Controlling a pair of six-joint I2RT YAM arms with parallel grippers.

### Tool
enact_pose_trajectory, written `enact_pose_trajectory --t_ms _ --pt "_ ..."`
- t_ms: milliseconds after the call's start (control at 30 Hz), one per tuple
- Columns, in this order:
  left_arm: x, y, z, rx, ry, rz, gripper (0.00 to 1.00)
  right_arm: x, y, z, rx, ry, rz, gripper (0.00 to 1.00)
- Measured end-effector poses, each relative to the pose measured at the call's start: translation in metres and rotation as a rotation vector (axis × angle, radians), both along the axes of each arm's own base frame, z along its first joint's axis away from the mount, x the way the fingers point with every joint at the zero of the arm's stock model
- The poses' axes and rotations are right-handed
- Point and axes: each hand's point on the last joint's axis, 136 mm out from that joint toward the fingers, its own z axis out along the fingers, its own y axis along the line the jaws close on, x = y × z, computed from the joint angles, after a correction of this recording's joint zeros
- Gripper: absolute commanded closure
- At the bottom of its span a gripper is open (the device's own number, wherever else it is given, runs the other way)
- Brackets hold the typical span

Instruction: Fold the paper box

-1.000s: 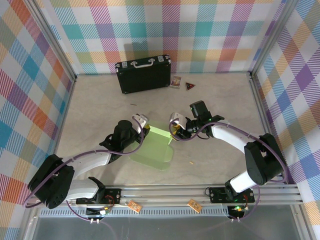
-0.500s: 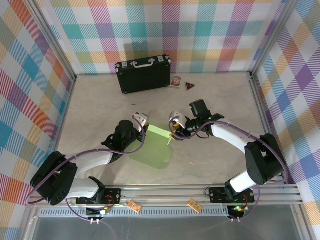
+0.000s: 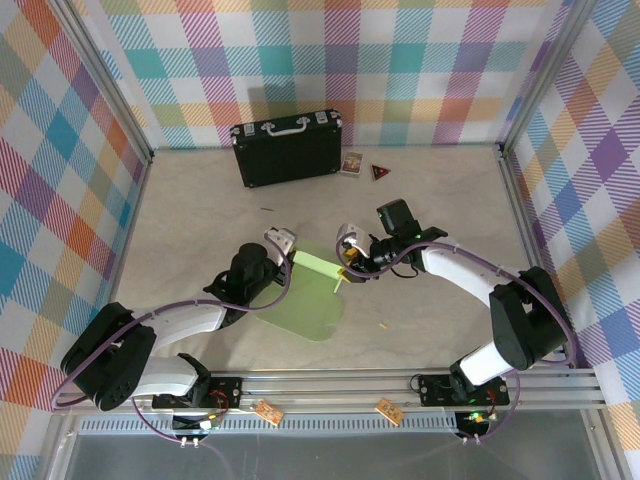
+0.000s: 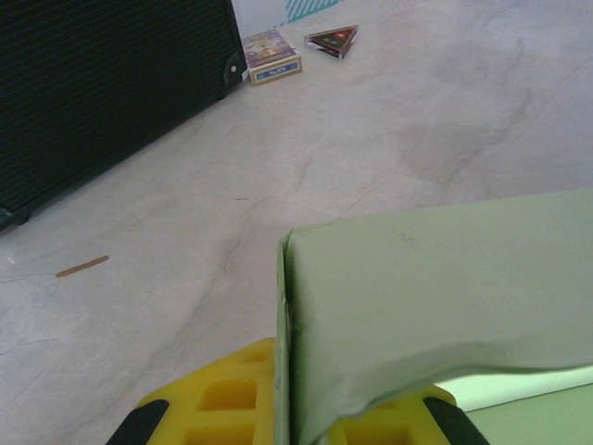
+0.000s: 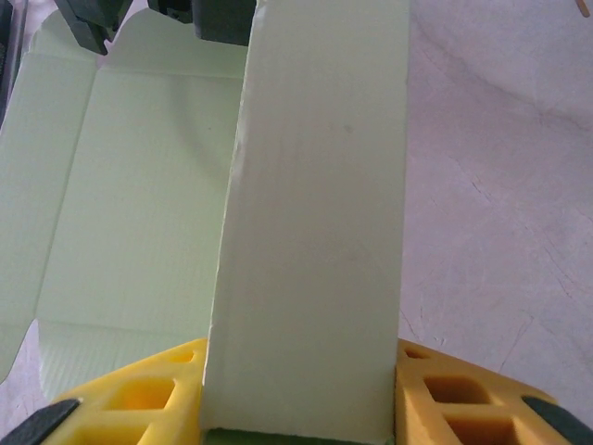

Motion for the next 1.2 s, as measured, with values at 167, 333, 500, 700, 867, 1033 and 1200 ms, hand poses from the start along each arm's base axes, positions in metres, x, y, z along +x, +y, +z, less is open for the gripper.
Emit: enact_pose_trajectory --t_ms 167,333,500,700,867,1033,1200 --pt "0.0017 0.0005 0.0016 -0.012 0.005 0.014 1.0 0.0013 0.0007 0.0026 0.001 -0.002 -0.001 0.61" --pt "0.0018 0.0006 0.0016 -0.016 0.008 0.017 1.0 0.0012 0.0006 0.0028 0.0 0.002 -0.002 0.61" --pt "0.0018 0.0011 0.001 -0.02 0.012 0.022 1.0 0.0024 0.001 0.0047 -0.002 0.0 -0.004 0.6" --pt "0.0002 0.0014 -0.003 -0.029 0.039 0.027 1.0 0.002 0.0009 0.0044 -0.004 0.005 -0.005 0.61" --pt "0.0014 0.0007 -0.0025 -0.028 0.07 0.036 1.0 0.0011 0.0011 0.0043 -0.005 0.016 -0.009 0.6" --pt "-0.0009 0.0017 -0.0009 -0.032 0.08 0.038 0.93 0.0012 0.0014 0.0058 -0.005 0.018 -0.009 0.6" --pt "-0.0021 0.0025 -0.002 -0.046 0.098 0.047 0.79 0.0008 0.0017 0.0061 -0.006 0.018 -0.007 0.6"
